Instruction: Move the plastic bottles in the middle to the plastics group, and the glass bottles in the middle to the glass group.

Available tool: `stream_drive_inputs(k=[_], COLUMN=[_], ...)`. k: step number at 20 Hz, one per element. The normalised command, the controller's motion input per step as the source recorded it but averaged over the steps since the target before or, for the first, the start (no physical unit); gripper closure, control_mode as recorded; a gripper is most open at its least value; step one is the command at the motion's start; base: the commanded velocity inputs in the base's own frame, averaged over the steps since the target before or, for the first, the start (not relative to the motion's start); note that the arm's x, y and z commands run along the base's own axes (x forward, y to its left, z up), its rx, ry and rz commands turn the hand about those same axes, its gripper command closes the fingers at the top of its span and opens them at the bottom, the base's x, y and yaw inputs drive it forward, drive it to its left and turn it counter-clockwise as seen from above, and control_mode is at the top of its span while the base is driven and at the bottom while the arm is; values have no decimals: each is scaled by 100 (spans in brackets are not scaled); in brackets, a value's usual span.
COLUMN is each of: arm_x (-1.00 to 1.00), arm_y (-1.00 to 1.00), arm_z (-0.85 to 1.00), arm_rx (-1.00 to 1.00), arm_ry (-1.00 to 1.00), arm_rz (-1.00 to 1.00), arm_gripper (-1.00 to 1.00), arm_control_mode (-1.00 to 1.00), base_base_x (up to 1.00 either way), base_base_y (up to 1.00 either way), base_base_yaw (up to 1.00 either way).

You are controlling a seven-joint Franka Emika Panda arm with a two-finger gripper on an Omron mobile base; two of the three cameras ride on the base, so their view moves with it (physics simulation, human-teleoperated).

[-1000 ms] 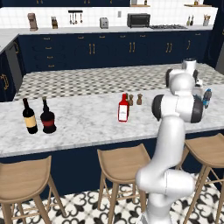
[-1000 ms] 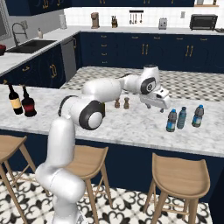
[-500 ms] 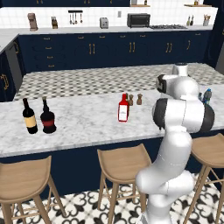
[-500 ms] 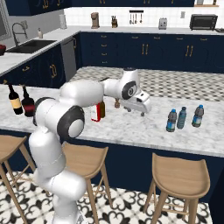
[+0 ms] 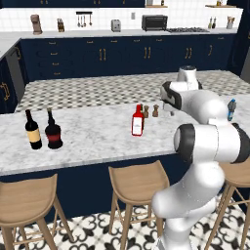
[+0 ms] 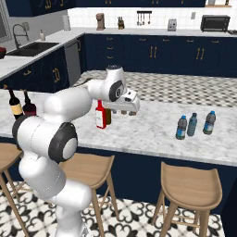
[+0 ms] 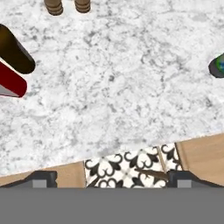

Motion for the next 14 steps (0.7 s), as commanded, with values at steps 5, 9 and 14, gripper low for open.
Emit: stream_drive_inputs(k=[5,9,14], arm_x=[0,1,29], arm_y=[84,85,63], arm_z=[35,7,0], arm_rx=[9,7,2], arm_ry=[0,0,-4], arm_rz=[0,0,0], arm_gripper=[-100,-100,-100], arm_control_mode=[-100,-100,-100], base_base_x=[0,0,0], base_base_y=[0,0,0], base_base_yaw=[0,0,0])
